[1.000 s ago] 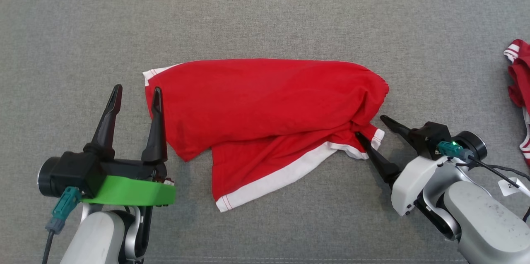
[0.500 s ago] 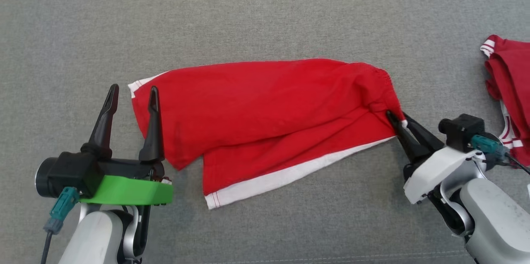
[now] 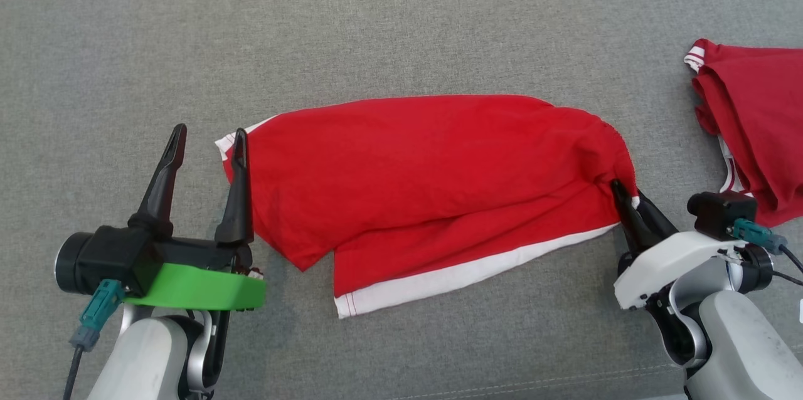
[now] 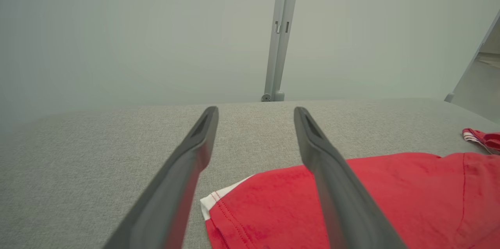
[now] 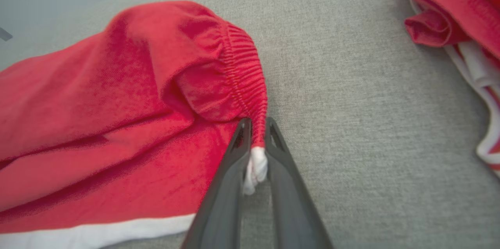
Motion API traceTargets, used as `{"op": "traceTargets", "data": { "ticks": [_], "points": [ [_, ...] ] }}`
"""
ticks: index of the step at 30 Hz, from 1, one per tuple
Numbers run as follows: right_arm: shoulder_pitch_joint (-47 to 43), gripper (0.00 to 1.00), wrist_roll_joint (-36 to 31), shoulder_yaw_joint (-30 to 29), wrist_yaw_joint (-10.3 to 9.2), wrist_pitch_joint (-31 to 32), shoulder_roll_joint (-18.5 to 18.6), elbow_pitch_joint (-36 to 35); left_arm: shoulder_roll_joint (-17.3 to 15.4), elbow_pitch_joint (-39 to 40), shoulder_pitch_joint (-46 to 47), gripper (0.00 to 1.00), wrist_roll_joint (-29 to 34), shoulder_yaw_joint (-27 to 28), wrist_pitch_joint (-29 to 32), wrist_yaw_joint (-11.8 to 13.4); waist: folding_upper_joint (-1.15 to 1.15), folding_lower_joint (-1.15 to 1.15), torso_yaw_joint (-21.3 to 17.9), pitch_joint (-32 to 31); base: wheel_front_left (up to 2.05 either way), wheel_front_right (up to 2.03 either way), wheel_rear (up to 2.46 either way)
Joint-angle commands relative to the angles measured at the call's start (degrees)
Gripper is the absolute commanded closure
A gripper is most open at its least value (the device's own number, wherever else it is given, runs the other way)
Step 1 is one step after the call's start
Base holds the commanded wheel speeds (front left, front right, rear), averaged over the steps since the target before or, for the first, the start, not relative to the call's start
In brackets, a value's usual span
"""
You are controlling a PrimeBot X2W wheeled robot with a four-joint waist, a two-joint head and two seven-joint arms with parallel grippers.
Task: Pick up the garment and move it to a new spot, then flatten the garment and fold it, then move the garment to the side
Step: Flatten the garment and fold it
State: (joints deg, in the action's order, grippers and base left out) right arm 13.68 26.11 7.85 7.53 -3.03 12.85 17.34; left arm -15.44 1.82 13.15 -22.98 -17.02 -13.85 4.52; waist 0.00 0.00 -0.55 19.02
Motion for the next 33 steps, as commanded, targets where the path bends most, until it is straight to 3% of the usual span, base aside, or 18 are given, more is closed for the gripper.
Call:
{"op": "traceTargets", "data": {
  "ticks": [1, 2, 3, 10, 19, 27, 33],
  "points": [
    [1.6, 0.6, -1.0, 0.0, -0.09, -0.3, -0.2, 1.6, -0.5, 0.1, 1.0, 0.0, 0.4, -0.2, 0.0, -0.4, 0.0, 0.0, 0.1, 0.4, 0.0, 0.0, 0.0],
    [1.6, 0.6, -1.0, 0.0, -0.09, -0.3, -0.2, 1.6, -0.5, 0.1, 1.0, 0.0, 0.4, -0.2, 0.0, -0.4, 0.0, 0.0, 0.1, 0.4, 0.0, 0.0, 0.0],
    [2.0, 0.0, -0.9, -0.1, -0.09, -0.7, -0.6, 2.3, -0.5, 0.1, 1.0, 0.0, 0.4, -0.2, 0.0, -0.5, 0.0, 0.0, 0.2, 0.4, 0.0, 0.0, 0.0],
    [1.6, 0.0, -1.9, -1.3, -0.08, -4.4, -0.2, 2.8, -0.9, -0.3, 0.0, 0.0, -0.1, 0.0, 0.0, 0.1, 0.0, 0.0, -0.3, -0.2, 0.0, 0.0, 0.0],
    [-2.5, 0.0, -8.1, -8.1, -0.05, -10.3, 0.6, -7.5, -1.2, -0.6, -2.8, 0.0, -0.8, 1.4, -0.3, 1.6, 0.0, 0.0, -1.8, -3.8, 0.0, 0.0, 0.0],
    [-4.6, 0.0, -11.5, -7.1, -0.06, -8.6, -1.4, -16.7, -1.2, -0.5, -6.4, 0.0, -1.4, 1.6, -0.3, 2.7, 0.0, 0.0, -1.9, -8.0, 0.0, 0.0, 0.0],
    [-6.8, 0.0, -11.3, -6.0, -0.06, -6.8, -2.5, -19.7, -1.6, 1.0, -9.7, 0.0, -1.4, 1.3, 0.6, 4.0, 0.0, 0.0, -1.6, -10.2, 0.0, 0.0, 0.0]
  ]
}}
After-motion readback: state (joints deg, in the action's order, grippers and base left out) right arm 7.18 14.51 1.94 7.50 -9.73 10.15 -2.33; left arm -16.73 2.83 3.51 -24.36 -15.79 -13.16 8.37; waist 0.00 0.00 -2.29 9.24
